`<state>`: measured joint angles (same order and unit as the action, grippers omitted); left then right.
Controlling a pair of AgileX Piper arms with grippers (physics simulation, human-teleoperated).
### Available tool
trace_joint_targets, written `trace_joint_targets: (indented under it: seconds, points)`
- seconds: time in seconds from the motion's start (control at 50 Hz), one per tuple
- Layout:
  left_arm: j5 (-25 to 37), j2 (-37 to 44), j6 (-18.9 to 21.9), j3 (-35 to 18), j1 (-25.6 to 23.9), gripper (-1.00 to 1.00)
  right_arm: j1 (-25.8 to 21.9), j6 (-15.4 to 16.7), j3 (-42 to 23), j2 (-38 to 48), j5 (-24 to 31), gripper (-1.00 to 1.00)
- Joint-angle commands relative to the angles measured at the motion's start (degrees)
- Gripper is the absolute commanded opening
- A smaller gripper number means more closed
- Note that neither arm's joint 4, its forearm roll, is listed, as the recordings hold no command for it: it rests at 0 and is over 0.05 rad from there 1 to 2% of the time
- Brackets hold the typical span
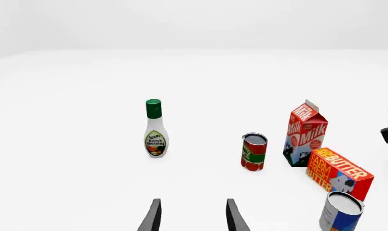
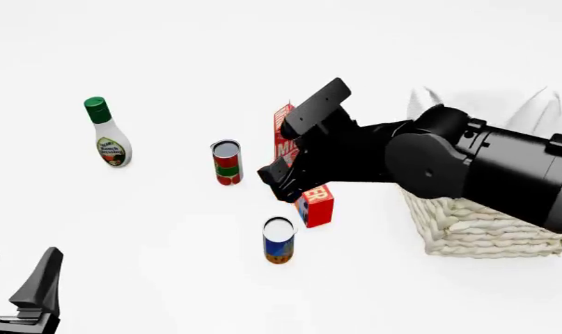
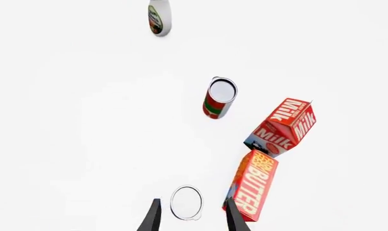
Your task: Pick the alphabet soup and place it in the basket.
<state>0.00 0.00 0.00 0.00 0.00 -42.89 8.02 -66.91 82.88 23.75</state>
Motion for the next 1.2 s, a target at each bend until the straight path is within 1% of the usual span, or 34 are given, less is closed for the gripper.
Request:
trace_joint_targets:
  seconds: [0.02,0.06,0.16,0.22,0.3,0.5,0.58,0.86,0.92,1.06,1.2]
  points:
    - [0.0,0.0,0.0,0.0,0.0,1.0,-0.6,-0.5,1.2,1.0,-1.1,1.0]
    - [0.0,0.0,0.0,0.0,0.0,1.0,-0.8,-1.9,1.0,1.4,-0.7,1.0]
    - [0.0,0.0,0.0,0.0,0.0,1.0,-0.8,-1.6,2.1,1.3,-1.5,1.0]
    - [0.0,0.0,0.0,0.0,0.0,1.0,-1.0,-2.4,1.8,2.0,-1.5,1.0]
    - [0.0,0.0,0.0,0.0,0.0,1.0,-1.0,-2.4,2.5,2.8,-2.7,1.0]
    - [0.0,0.0,0.0,0.0,0.0,1.0,-0.6,-2.2,1.6,5.0,-3.8,1.0]
    - [0.0,0.0,0.0,0.0,0.0,1.0,-0.5,-3.2,1.3,6.2,-3.8,1.0]
    - [0.0,0.0,0.0,0.0,0.0,1.0,0.2,-3.8,2.4,7.7,-5.2,1.0]
    - [0.0,0.0,0.0,0.0,0.0,1.0,0.3,-4.5,2.3,8.2,-5.3,1.0]
    - [0.0,0.0,0.0,0.0,0.0,1.0,0.2,-4.2,3.2,8.6,-6.1,1.0]
    - [0.0,0.0,0.0,0.0,0.0,1.0,1.0,-3.6,2.1,8.8,-5.2,1.0]
